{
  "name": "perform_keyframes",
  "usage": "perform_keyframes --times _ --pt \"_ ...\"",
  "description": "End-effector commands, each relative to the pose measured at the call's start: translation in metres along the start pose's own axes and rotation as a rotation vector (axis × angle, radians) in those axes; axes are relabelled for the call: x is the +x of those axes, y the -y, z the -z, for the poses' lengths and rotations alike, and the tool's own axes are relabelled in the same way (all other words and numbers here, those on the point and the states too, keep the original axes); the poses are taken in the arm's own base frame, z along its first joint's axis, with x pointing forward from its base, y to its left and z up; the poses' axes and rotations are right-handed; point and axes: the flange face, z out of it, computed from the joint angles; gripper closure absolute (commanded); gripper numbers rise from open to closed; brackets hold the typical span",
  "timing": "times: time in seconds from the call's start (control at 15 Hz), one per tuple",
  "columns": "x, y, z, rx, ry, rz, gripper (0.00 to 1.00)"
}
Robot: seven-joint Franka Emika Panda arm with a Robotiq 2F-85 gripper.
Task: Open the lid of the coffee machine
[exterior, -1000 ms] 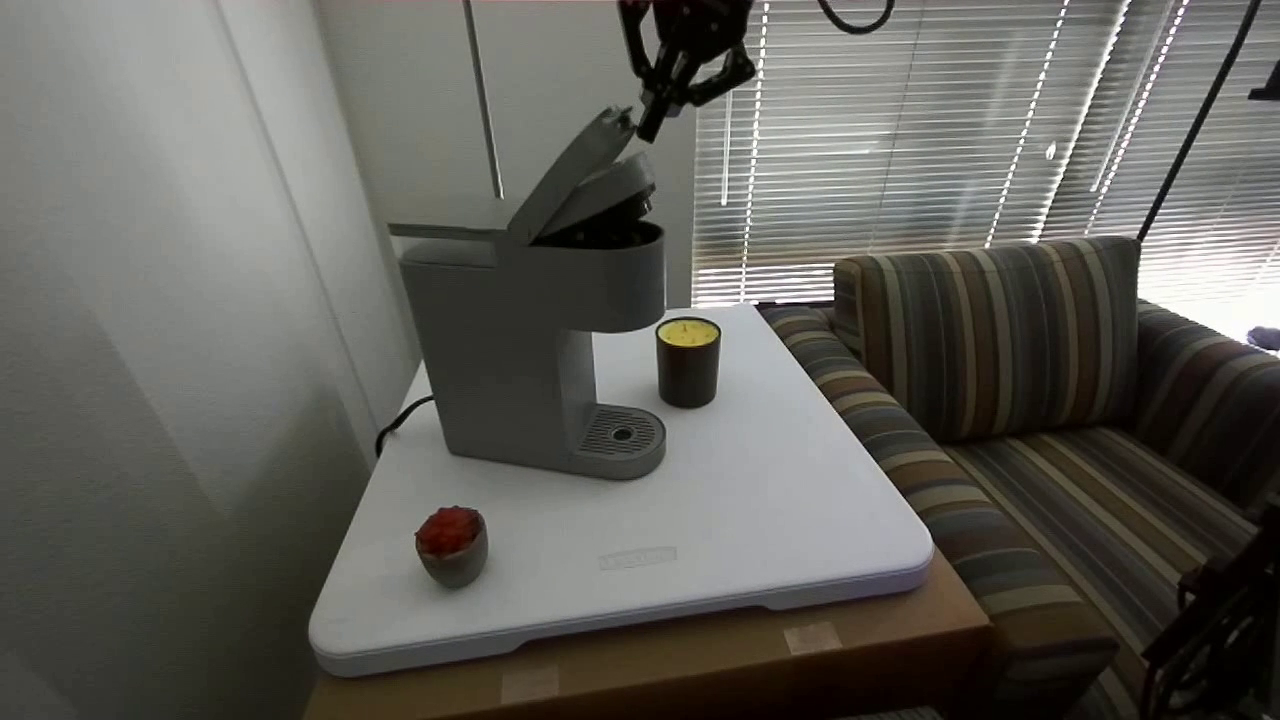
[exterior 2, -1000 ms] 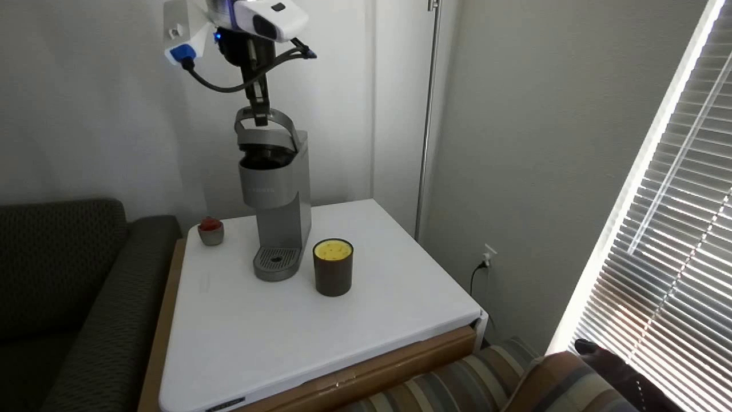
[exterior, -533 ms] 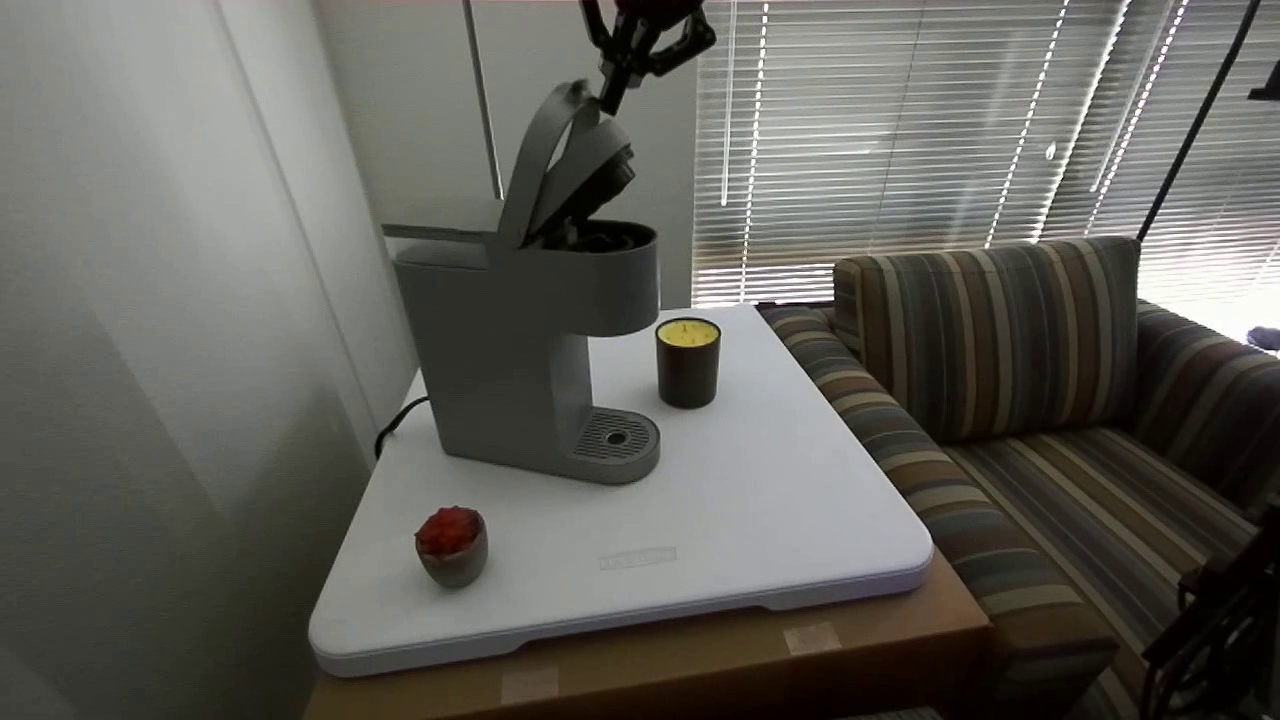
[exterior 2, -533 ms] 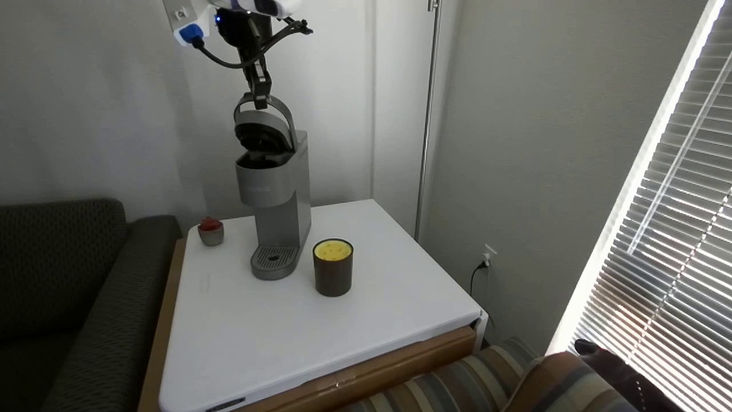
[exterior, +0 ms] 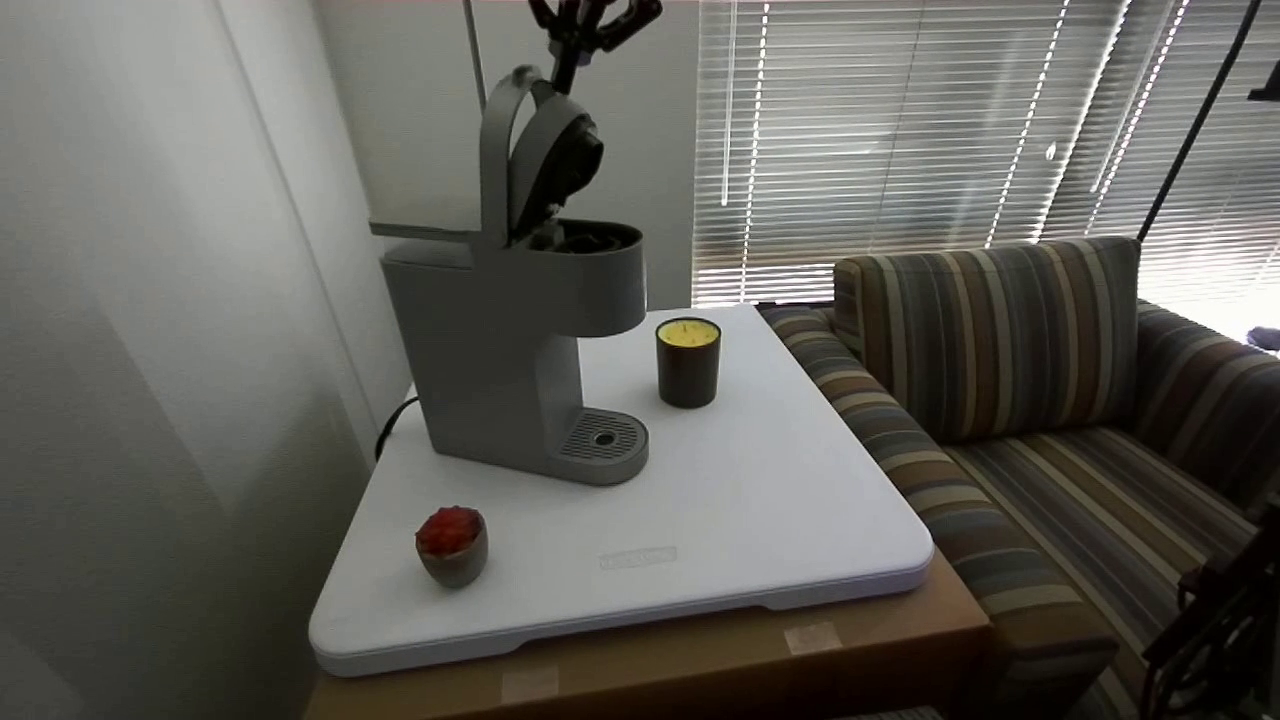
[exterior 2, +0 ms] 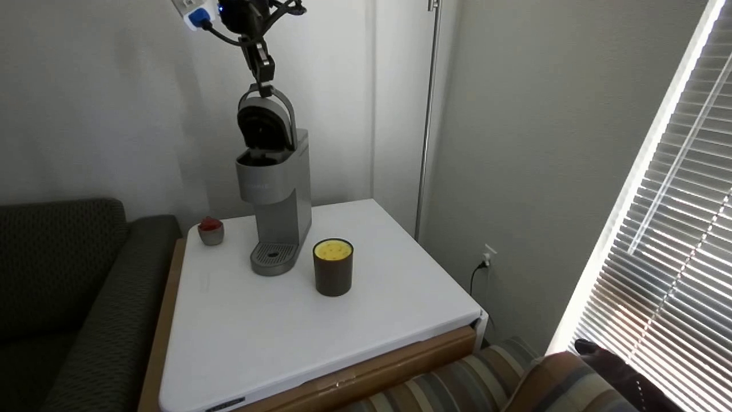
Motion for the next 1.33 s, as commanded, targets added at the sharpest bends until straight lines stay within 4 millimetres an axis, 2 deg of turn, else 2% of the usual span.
perform_keyframes --times 0.0,0.33,0.53,0.93,1.27 --pt "0.016 0.019 0.005 -0.059 -0.046 0.008 1.0" --pt "0.029 0.02 0.008 -0.125 -0.067 0.009 1.0" --pt "0.033 0.006 0.022 -0.174 -0.029 -0.022 1.0" --pt "0.018 -0.028 0.06 -0.303 0.158 -0.029 1.0" --pt "0.011 -0.052 0.078 -0.357 0.293 0.023 1.0"
